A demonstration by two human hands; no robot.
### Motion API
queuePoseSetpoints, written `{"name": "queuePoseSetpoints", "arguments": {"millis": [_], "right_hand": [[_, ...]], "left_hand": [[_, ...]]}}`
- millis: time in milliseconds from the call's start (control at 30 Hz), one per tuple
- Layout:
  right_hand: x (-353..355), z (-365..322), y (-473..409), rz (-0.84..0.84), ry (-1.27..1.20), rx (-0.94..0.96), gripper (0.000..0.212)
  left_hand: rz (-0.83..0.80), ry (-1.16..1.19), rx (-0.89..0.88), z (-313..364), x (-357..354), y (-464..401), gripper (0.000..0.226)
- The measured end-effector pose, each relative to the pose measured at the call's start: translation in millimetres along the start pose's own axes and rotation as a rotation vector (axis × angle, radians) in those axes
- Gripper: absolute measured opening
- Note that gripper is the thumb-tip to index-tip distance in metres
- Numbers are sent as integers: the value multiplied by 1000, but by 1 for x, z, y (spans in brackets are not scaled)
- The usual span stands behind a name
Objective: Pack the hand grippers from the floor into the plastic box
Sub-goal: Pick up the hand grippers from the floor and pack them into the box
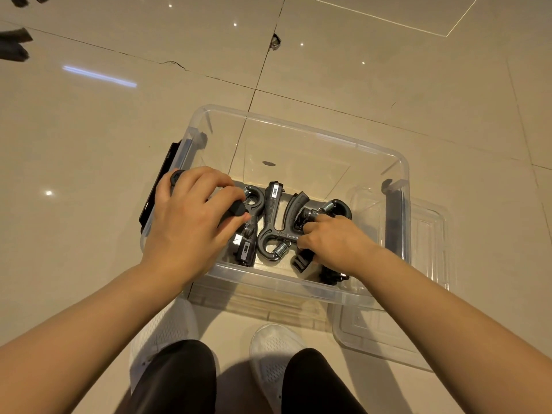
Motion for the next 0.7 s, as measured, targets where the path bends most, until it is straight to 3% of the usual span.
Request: {"name": "queuePoseSetpoints", "arguments": {"millis": [300, 467, 700], "right_hand": [[1, 3, 7, -4, -81, -43, 42], [67, -10, 19, 428, -804, -75, 61], [113, -36, 1, 708, -949, -14, 27]], "left_hand": [[39, 17, -13, 0, 1, 0, 29], [107, 72, -7, 1, 6, -1, 30], [177, 177, 50, -1, 13, -1, 35]]}}
Point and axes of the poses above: each hand's wrist, its own y-axis away from the middle knuckle, its own x-axis out of the back of the hand, z = x × y, the point moved 6 cm from there along -y, towards the middle knuckle, and after that the axes turned 1 degree about x, right-handed, at the moved point
